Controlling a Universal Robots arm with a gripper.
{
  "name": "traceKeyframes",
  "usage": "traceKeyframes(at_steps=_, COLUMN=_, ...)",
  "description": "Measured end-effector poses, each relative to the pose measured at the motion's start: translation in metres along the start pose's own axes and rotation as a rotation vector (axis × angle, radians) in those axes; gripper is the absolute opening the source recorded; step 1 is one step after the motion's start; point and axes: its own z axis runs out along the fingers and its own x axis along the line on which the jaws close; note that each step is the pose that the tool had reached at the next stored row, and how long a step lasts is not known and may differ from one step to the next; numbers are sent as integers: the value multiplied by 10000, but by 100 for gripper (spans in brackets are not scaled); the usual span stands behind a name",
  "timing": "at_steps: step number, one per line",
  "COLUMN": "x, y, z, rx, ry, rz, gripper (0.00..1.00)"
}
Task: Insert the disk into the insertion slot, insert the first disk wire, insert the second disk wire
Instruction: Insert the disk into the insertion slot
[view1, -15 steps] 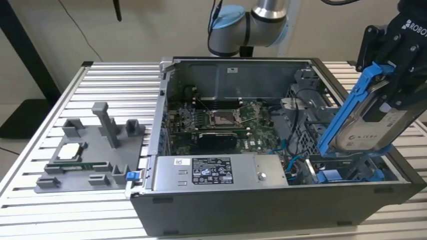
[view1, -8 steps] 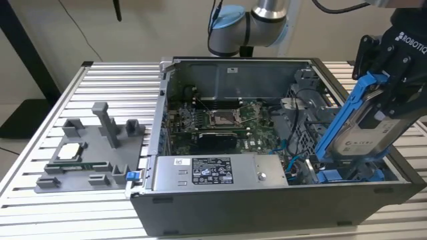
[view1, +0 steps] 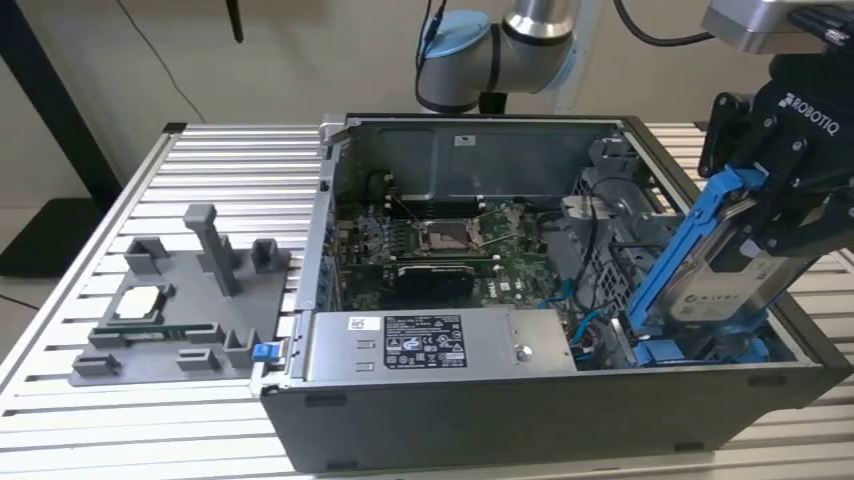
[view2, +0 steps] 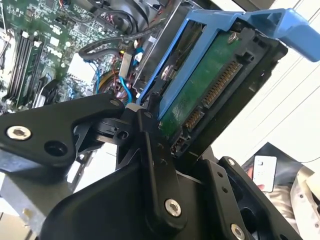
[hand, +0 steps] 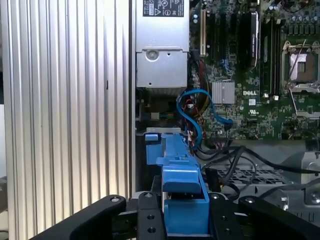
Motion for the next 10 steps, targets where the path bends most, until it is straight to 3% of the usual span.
traceKeyframes(at_steps=10, x=0, y=-17, z=109, rx=-7, ry=-190, rz=-7, gripper=0)
